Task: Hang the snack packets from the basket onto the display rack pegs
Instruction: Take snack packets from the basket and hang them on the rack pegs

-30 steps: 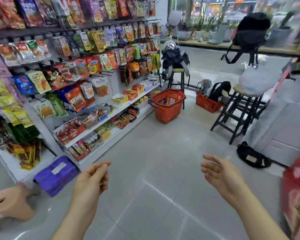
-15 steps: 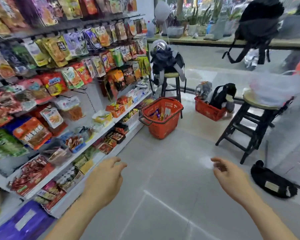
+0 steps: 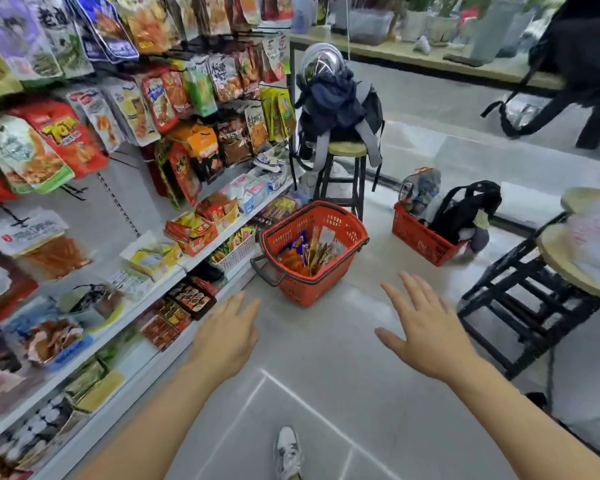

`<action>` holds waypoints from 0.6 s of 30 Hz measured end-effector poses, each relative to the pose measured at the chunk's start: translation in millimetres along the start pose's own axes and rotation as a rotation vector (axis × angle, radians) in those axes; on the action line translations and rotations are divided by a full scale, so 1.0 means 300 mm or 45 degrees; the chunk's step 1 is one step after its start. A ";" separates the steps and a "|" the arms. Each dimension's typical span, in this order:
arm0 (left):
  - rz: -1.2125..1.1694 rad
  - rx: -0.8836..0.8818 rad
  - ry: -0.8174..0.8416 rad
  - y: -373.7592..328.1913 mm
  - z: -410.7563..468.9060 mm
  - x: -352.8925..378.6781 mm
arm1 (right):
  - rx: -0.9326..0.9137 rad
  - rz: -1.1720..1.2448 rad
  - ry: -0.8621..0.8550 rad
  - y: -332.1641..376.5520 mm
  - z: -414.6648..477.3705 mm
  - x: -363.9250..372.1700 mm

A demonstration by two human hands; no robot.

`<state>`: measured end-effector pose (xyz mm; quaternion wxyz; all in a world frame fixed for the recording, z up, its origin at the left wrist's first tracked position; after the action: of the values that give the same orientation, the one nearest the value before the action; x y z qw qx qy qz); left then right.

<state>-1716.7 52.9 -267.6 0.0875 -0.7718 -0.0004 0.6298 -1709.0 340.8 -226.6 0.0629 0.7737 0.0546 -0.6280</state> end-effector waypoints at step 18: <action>-0.426 -0.398 0.078 -0.027 1.334 0.361 | -0.478 0.111 0.317 -0.317 1.572 0.298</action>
<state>-2082.7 126.7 -448.3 0.0699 -0.7838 -0.2232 0.5753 -2161.3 357.0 -412.8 0.2257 0.8217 0.1441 -0.5031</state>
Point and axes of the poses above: each hand's wrist, its own z-axis towards the middle knuckle, its own x-axis out of the palm, y = z × x, the point moved 10 cm from there along z, towards the middle knuckle, and after that the axes turned 4 degrees about y, right-handed, at the moved point
